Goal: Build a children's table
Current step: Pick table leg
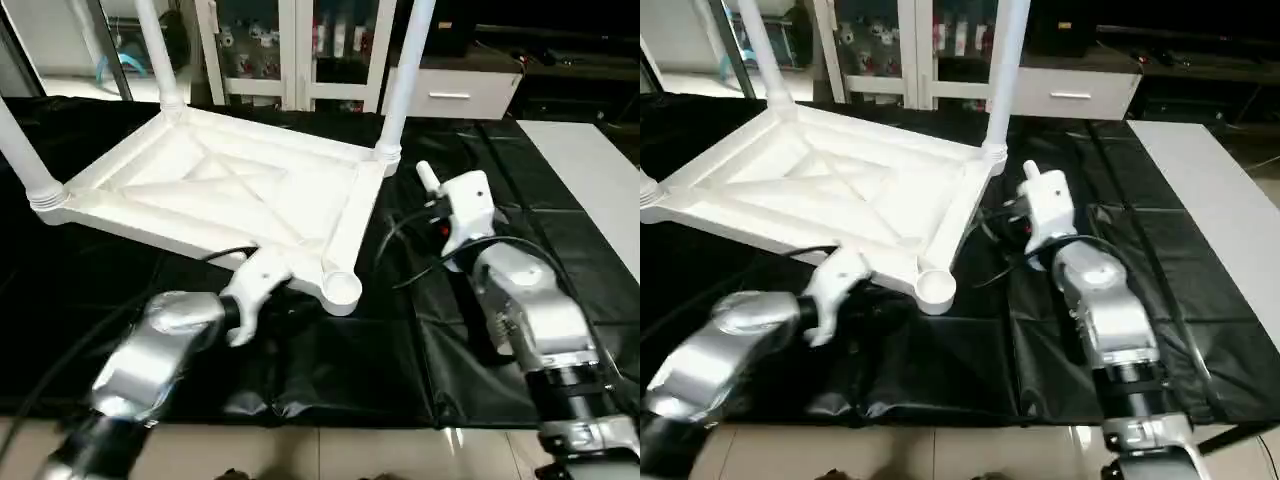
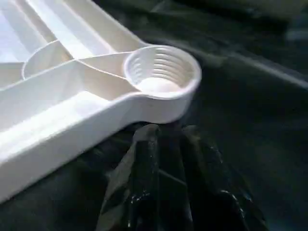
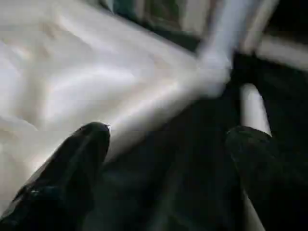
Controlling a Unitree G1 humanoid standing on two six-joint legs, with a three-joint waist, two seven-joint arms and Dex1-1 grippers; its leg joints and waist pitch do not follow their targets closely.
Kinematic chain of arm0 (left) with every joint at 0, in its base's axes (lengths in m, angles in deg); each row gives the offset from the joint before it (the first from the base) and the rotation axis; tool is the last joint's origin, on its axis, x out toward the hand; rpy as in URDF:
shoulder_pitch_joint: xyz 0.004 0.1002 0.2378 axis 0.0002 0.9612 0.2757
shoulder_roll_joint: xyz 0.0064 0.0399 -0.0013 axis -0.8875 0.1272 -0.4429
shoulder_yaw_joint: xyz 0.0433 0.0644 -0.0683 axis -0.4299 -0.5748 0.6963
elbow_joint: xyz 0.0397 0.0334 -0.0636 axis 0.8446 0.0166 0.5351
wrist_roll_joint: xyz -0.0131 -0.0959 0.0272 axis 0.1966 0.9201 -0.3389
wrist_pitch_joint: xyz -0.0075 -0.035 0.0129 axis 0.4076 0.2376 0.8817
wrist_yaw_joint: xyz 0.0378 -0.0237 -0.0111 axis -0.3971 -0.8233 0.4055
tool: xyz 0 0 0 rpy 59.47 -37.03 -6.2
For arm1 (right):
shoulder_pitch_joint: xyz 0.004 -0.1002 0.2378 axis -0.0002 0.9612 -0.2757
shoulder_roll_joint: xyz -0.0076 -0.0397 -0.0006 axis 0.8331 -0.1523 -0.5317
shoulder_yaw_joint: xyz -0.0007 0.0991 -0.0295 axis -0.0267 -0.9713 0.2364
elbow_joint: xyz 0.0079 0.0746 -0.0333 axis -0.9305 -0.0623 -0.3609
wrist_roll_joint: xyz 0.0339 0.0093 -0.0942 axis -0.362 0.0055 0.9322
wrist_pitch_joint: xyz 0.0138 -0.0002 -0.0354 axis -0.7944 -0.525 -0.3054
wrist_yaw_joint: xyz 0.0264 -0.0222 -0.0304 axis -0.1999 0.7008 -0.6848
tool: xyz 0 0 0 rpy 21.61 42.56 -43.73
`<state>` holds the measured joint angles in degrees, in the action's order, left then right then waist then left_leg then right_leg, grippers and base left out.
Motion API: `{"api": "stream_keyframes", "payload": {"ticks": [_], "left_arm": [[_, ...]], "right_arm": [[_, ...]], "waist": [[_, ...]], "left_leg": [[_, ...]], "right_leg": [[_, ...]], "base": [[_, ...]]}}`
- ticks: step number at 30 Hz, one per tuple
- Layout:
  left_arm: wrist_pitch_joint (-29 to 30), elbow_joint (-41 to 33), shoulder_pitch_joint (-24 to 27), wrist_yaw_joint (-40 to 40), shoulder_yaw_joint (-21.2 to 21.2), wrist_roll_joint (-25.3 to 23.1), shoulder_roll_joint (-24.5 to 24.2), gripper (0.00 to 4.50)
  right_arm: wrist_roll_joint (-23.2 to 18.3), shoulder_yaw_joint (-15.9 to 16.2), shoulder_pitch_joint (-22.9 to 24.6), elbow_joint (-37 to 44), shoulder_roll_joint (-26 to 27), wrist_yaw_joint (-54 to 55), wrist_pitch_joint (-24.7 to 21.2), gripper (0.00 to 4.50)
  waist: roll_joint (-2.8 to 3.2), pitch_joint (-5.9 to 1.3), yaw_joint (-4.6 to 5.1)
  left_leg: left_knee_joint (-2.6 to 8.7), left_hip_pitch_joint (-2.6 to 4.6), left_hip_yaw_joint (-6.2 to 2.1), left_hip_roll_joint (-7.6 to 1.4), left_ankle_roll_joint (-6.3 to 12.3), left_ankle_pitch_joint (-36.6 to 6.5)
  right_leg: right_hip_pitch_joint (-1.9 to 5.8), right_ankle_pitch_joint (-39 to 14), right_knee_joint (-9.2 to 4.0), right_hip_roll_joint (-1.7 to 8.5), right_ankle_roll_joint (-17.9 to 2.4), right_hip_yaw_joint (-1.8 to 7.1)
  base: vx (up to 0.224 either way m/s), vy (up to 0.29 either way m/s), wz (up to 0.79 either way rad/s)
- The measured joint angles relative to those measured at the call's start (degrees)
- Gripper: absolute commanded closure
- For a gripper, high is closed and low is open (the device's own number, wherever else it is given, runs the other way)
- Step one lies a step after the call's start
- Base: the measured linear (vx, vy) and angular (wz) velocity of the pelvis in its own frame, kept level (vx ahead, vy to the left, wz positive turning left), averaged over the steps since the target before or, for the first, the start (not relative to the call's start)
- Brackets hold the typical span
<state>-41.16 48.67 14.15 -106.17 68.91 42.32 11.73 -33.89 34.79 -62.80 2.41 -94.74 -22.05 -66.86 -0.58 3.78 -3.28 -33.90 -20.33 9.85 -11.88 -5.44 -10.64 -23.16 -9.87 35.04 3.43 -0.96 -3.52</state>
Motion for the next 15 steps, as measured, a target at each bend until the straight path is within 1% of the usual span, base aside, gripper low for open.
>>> {"api": "stream_keyframes", "payload": {"ticks": [2, 4, 7, 9, 11, 13, 15], "left_arm": [[0.80, -1.61, 0.79, -0.65, 0.72, 1.07, -0.40, 3.54], [1.43, -3.69, 1.48, -1.04, 1.23, 2.41, -0.44, 3.54], [2.25, -7.15, 1.62, -1.49, 1.20, 4.34, -0.90, 3.54], [2.90, -8.57, 1.01, -1.85, 1.12, 4.75, -1.57, 3.54], [3.17, -9.17, 0.61, -2.10, 1.11, 4.78, -1.98, 3.54], [3.69, -9.59, -0.13, -2.27, 1.00, 4.80, -2.28, 3.54], [4.59, -11.14, -1.08, -2.64, 0.54, 5.28, -2.82, 3.54]], "right_arm": [[1.38, -1.46, -1.97, -0.51, -1.39, 1.59, -3.93, 0.07], [2.78, -1.54, -5.02, -2.39, -3.28, 2.58, -10.13, 0.07], [3.32, -1.24, -6.37, -4.78, -5.75, 2.43, -17.35, 0.07], [3.18, -1.20, -6.34, -6.78, -7.01, 2.17, -20.74, 0.07], [3.18, -1.24, -6.31, -7.90, -7.43, 2.14, -22.13, 0.07], [3.01, -1.39, -6.33, -8.30, -7.51, 2.02, -23.66, 0.07], [1.57, -2.03, -6.23, -10.56, -7.55, 0.82, -26.31, 0.07]], "waist": [[0.06, 0.01, -0.15], [0.11, 0.00, -0.13], [0.11, 0.00, -0.21], [0.11, 0.00, -0.13], [0.12, 0.00, -0.12], [0.11, 0.00, 0.11], [0.03, -0.05, 0.12]], "left_leg": [[0.00, 0.01, 0.01, 0.00, 0.00, 0.00], [0.00, 0.01, 0.00, -0.01, -0.02, 0.01], [0.01, -0.01, -0.01, -0.01, -0.03, 0.01], [0.01, -0.02, 0.01, -0.01, -0.03, 0.02], [0.00, -0.01, 0.02, -0.01, -0.03, 0.02], [0.00, 0.00, 0.03, -0.01, -0.03, 0.02], [-0.01, 0.04, 0.03, -0.01, -0.04, 0.02]], "right_leg": [[0.00, 0.00, 0.01, 0.00, 0.00, 0.01], [0.00, 0.00, 0.03, -0.01, 0.01, 0.00], [0.00, -0.02, 0.03, -0.03, 0.03, 0.00], [-0.01, -0.02, 0.02, -0.03, 0.04, 0.01], [-0.01, -0.02, 0.03, -0.03, 0.04, 0.02], [-0.02, -0.02, 0.05, -0.03, 0.03, 0.04], [-0.01, -0.02, 0.08, -0.05, 0.03, 0.04]], "base": [[0.000, 0.000, 0.00], [0.000, 0.000, 0.00], [0.000, 0.000, 0.00], [0.000, 0.000, 0.00], [0.000, 0.000, 0.00], [0.000, 0.000, 0.00], [0.000, 0.000, 0.00]]}}
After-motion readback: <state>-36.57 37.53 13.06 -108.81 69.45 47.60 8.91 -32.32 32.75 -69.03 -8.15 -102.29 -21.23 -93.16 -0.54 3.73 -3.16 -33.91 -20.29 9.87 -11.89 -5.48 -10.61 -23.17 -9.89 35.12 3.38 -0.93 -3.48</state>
